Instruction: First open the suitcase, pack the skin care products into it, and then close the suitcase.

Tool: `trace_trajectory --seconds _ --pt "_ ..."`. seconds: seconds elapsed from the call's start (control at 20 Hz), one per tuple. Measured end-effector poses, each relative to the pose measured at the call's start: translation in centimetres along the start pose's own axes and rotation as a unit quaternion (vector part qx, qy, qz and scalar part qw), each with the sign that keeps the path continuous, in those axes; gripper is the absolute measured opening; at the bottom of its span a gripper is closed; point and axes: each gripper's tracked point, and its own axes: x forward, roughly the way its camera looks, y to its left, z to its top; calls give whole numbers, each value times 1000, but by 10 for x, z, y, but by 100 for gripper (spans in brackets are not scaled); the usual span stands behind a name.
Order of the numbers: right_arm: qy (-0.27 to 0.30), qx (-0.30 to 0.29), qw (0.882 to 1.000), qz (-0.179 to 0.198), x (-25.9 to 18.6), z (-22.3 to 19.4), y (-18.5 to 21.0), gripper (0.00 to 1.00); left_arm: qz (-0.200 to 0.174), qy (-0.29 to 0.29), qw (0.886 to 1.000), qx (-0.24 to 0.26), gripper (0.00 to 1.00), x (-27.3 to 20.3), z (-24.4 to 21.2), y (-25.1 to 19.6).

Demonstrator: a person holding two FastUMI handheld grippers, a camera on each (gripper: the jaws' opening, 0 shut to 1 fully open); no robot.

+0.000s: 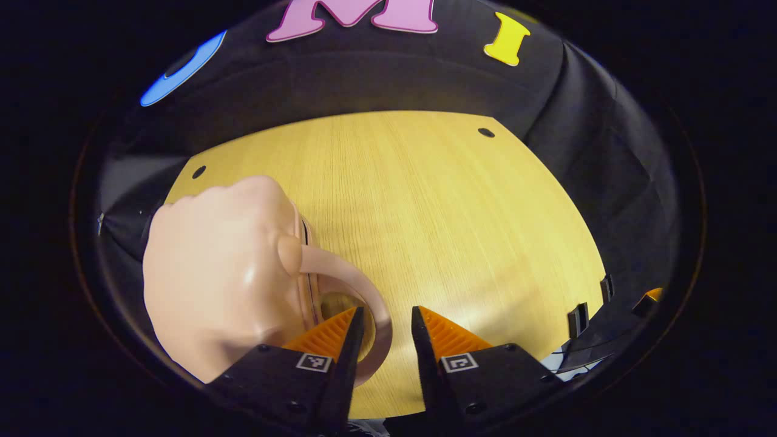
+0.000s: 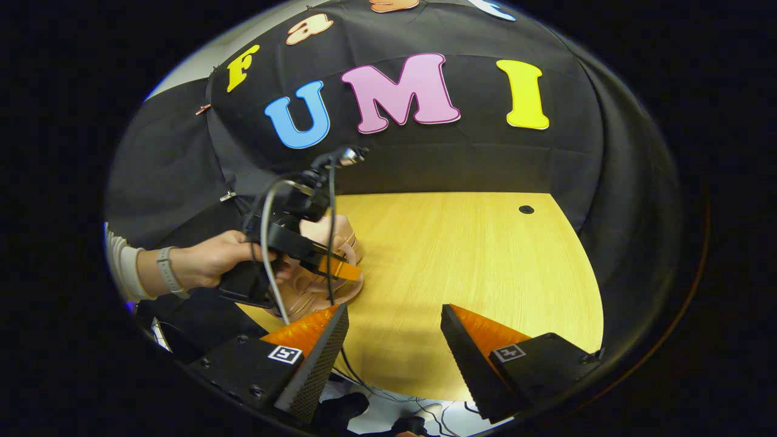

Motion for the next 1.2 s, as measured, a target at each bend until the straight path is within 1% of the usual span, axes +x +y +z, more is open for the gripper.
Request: trace_trajectory --seconds 0.1,0.15,0.2,0.25,0.4,0.45,0.55,0.6,0.7,0.75,0.85,0.95,1.1,1.2 --pt "-3 -20 1000 -9 -1 10 -16 97 25 -61 998 1 75 -31 18 -5" --pt "-9 -25 1000 -2 -1 18 -18 97 36 -97 995 3 83 -50 30 -8" --pt "-21 -33 999 5 -6 33 -18 97 49 -130 990 7 87 -74 41 -11" --pt "-32 -44 998 10 -9 44 -19 97 54 -165 985 11 88 -99 53 -16" --pt "-72 -88 994 9 -15 87 -20 97 45 -251 966 29 88 -170 87 -38" --pt "-92 -97 991 7 -19 105 -16 97 44 -280 958 36 88 -188 98 -41" --pt "-136 -105 985 1 -28 142 -8 97 36 -315 947 46 87 -210 114 -50" --pt "-159 -100 982 -3 -31 159 -4 98 28 -327 943 54 87 -220 120 -55" --pt "-184 -85 979 -5 -32 180 2 98 33 -355 932 64 87 -243 132 -48" --pt "-196 -84 977 -7 -33 190 6 97 38 -363 929 65 87 -254 136 -46" --pt "-220 -94 971 -22 -37 207 6 97 43 -382 920 73 87 -268 134 -47" --pt "-238 -104 965 -33 -41 216 10 97 47 -404 910 79 87 -281 138 -45" --pt "-247 -118 961 -30 -42 221 26 97 45 -418 904 79 87 -293 138 -44" --pt "-247 -125 961 -26 -42 223 35 97 33 -430 900 68 87 -305 140 -40"
